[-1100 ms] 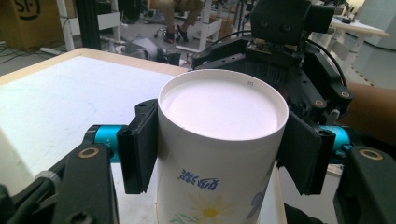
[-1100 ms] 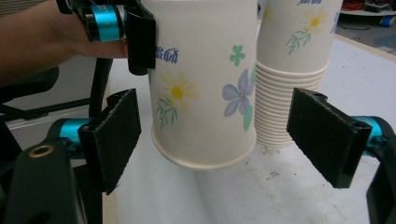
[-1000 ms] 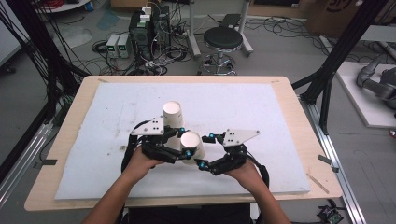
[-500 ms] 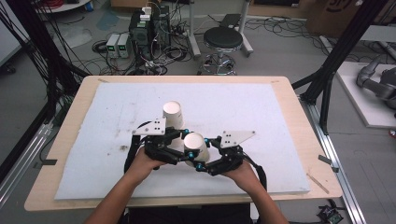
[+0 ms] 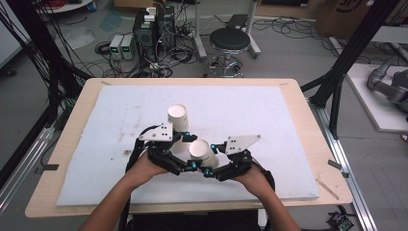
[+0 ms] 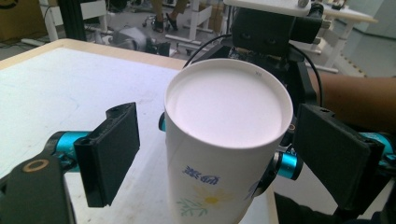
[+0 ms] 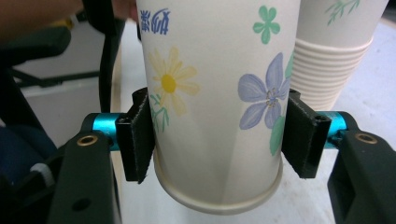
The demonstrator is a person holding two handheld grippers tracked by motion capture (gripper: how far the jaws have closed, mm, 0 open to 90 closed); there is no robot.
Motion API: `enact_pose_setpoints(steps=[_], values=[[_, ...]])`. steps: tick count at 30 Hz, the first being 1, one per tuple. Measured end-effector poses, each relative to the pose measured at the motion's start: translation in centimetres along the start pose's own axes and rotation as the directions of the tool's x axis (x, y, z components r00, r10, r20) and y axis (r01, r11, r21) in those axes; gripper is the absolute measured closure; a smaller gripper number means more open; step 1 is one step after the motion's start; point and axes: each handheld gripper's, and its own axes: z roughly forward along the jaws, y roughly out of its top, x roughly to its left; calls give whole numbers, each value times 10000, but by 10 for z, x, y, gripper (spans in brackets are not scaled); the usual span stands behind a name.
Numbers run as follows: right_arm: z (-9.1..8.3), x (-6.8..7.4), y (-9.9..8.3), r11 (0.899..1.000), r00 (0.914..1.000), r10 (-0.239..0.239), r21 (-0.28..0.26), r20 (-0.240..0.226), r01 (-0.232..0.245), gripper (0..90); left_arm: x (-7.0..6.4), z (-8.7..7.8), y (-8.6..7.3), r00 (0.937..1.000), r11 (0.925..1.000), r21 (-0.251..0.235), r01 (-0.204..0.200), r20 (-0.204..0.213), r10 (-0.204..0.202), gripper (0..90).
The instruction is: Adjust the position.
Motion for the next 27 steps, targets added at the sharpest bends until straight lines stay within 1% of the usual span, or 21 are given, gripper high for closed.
enact_pose_setpoints(steps=[1, 2, 3, 5, 8, 12, 13, 14, 15, 17, 18, 19, 21, 23, 25, 26, 27], values=[[0, -1, 2, 9994, 10000, -29, 356, -18, 29, 357, 0, -1, 2, 9999, 9994, 302, -159, 29, 158, 151], [0, -1, 2, 9994, 10000, -29, 356, -18, 29, 357, 0, -1, 2, 9999, 9994, 302, -159, 29, 158, 151], [1, -1, 3, 9986, 10000, -38, 521, -10, 38, 357, -1, -1, 3, 9997, 9987, 446, -254, 29, 252, 151], [2, -2, 5, 9948, 9997, -243, 985, -13, 243, 357, 0, -1, 5, 9992, 9958, 840, -369, 165, 357, 151], [4, -3, 10, 9889, 9991, -395, 1428, -126, 409, 355, 0, 0, 6, 9986, 9913, 1235, -461, 308, 426, 156], [6, -3, 17, 9773, 9967, -760, 1961, -281, 801, 353, 1, 0, 6, 9986, 9892, 1385, -482, 293, 445, 156], [7, -3, 18, 9753, 9965, -784, 2046, -299, 829, 353, 2, 0, 6, 9985, 9887, 1418, -489, 314, 449, 156], [7, -3, 21, 9685, 9955, -899, 2305, -309, 946, 353, 2, 0, 6, 9985, 9883, 1444, -498, 313, 457, 156], [7, -3, 21, 9685, 9955, -899, 2305, -309, 946, 353, 2, 1, 5, 9985, 9877, 1480, -496, 314, 454, 156], [7, -3, 25, 9578, 9935, -1090, 2639, -317, 1135, 353, 2, 1, 5, 9984, 9861, 1582, -515, 319, 471, 157], [7, -4, 26, 9548, 9926, -1168, 2712, -330, 1214, 353, 2, 1, 5, 9984, 9851, 1640, -525, 293, 483, 157], [7, -4, 28, 9531, 9928, -1132, 2782, -381, 1193, 352, 3, 1, 5, 9984, 9843, 1683, -526, 297, 483, 158], [6, -5, 31, 9433, 9918, -1228, 3064, -361, 1279, 353, 3, 2, 5, 9984, 9831, 1749, -534, 277, 493, 166], [7, -4, 35, 9283, 9892, -1412, 3419, -396, 1462, 353, 4, 2, 4, 9985, 9817, 1835, -511, 286, 466, 166], [7, -4, 38, 9168, 9881, -1461, 3686, -482, 1536, 352, 4, 4, 5, 9983, 9795, 1939, -547, 304, 497, 171], [8, -3, 40, 9050, 9866, -1557, 3932, -493, 1625, 352, 4, 4, 5, 9982, 9789, 1967, -561, 336, 504, 176], [8, -3, 42, 8984, 9857, -1606, 4061, -509, 1674, 352, 4, 5, 5, 9980, 9782, 1996, -570, 366, 507, 182]])
